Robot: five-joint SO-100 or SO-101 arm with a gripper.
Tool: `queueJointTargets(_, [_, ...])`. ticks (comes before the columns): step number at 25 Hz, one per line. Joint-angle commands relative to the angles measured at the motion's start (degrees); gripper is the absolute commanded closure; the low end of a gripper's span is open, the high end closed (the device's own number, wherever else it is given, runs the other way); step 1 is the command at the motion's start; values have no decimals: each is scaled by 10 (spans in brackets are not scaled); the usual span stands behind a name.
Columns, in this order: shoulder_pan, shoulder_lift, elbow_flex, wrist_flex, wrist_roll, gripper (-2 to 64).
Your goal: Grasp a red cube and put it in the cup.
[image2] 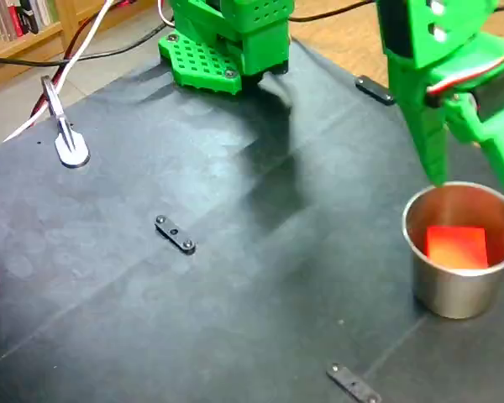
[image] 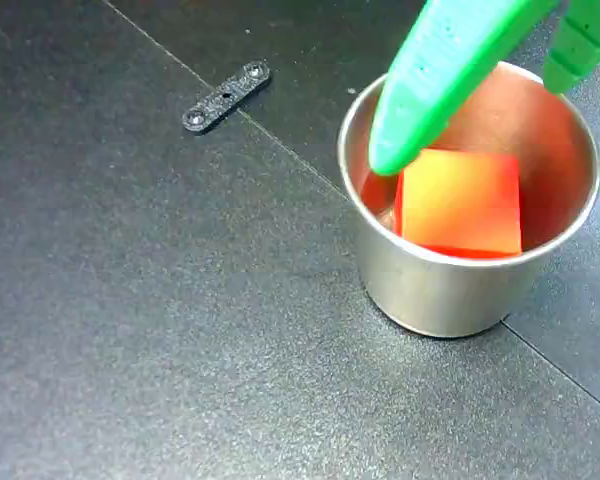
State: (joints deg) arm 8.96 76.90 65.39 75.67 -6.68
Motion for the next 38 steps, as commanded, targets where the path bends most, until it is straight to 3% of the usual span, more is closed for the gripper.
queueJointTargets(1, [-4, 11, -4, 4, -4, 253])
queueJointTargets(6, [-11, 31, -4, 4, 2, 257])
queueJointTargets(18, [-13, 222, -2, 5, 6, 258])
queueJointTargets(23, [-58, 305, -2, 10, 0, 258])
queueJointTargets(31, [-120, 434, -2, 127, 8, 258])
queueJointTargets(38, [-111, 526, -2, 142, 10, 258])
